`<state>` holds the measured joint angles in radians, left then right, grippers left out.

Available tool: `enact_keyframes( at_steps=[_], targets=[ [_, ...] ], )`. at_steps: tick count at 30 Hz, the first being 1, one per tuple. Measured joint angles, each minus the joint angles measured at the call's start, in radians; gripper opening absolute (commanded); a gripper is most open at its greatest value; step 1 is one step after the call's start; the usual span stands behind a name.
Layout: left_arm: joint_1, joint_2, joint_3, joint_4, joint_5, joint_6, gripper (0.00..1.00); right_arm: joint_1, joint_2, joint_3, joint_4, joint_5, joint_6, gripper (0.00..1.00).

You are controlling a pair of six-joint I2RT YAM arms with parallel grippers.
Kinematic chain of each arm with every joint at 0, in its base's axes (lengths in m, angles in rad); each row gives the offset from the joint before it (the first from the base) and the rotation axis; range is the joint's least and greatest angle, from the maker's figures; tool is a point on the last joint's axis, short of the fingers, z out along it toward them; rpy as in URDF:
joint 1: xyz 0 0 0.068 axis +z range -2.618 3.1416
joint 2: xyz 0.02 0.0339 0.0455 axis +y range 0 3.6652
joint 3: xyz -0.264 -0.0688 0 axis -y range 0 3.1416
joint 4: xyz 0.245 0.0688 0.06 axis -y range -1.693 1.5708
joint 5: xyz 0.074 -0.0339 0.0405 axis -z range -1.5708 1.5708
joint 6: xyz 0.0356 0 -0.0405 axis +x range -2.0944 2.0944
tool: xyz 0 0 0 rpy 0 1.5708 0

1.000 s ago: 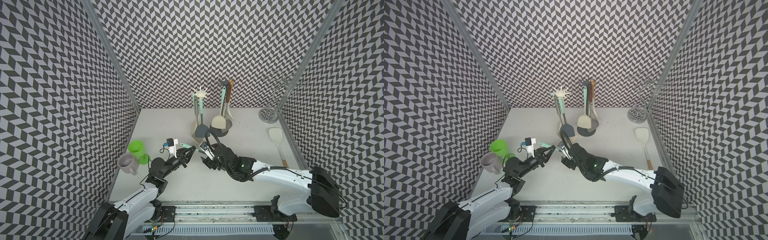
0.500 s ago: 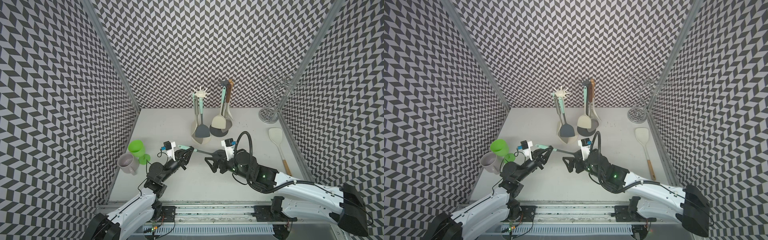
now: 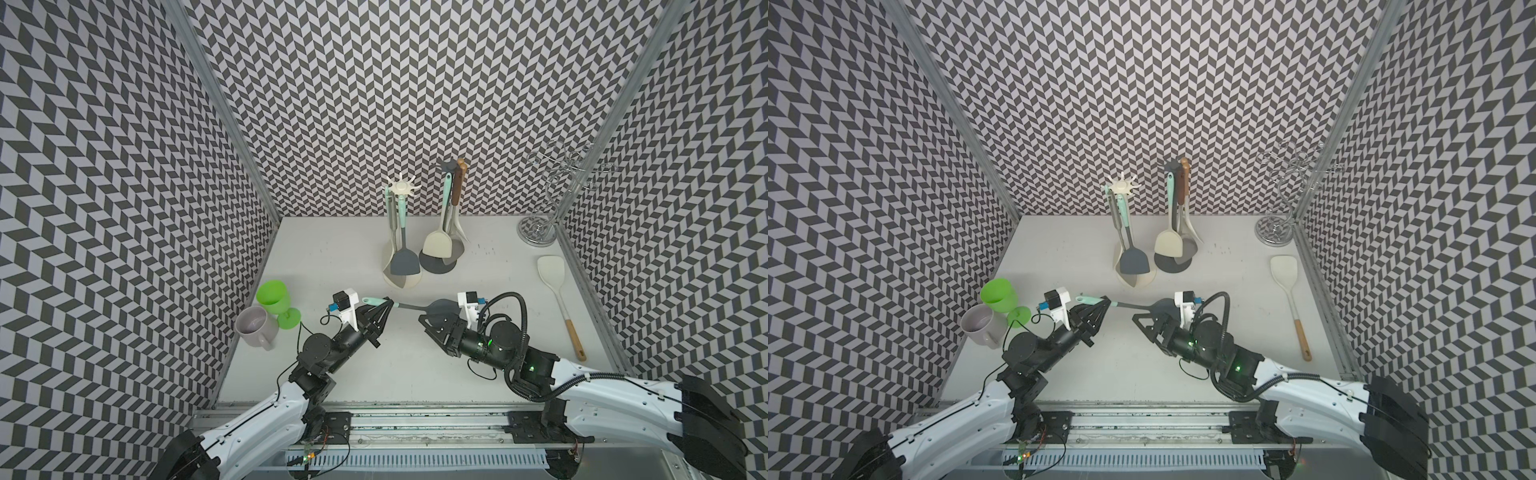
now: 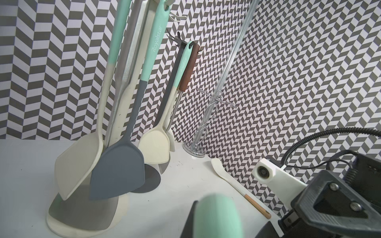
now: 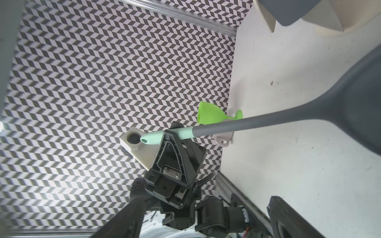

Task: Take the spatula off the kitchen utensil rack
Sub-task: Place the spatula at the center of the board.

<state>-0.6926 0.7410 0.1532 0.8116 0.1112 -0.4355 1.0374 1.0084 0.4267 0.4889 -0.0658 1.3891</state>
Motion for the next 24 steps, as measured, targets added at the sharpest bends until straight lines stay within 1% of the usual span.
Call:
enact_keyframes(
  at_steps=[5,7,12,15,20,24],
  targets=[
    [-0.050,-0.005,0.000,-0.007,-0.052,0.047,0.00,0.000,0.057,-0.026,0.092,-0.010,0.221,0.79],
    [-0.064,-0.006,0.000,-0.008,-0.067,0.060,0.00,0.000,0.087,-0.029,0.120,-0.005,0.295,0.75],
    [-0.108,-0.013,0.000,-0.007,-0.106,0.092,0.00,0.000,0.168,-0.029,0.186,0.023,0.441,0.67],
    [-0.134,-0.016,0.000,-0.007,-0.125,0.108,0.00,0.000,0.205,-0.028,0.216,0.053,0.505,0.63],
    [-0.159,-0.016,0.000,-0.006,-0.142,0.128,0.00,-0.007,0.234,-0.023,0.255,0.123,0.569,0.60],
    [-0.172,-0.015,0.000,-0.005,-0.147,0.132,0.00,-0.035,0.247,0.005,0.264,0.150,0.593,0.52]
  ],
)
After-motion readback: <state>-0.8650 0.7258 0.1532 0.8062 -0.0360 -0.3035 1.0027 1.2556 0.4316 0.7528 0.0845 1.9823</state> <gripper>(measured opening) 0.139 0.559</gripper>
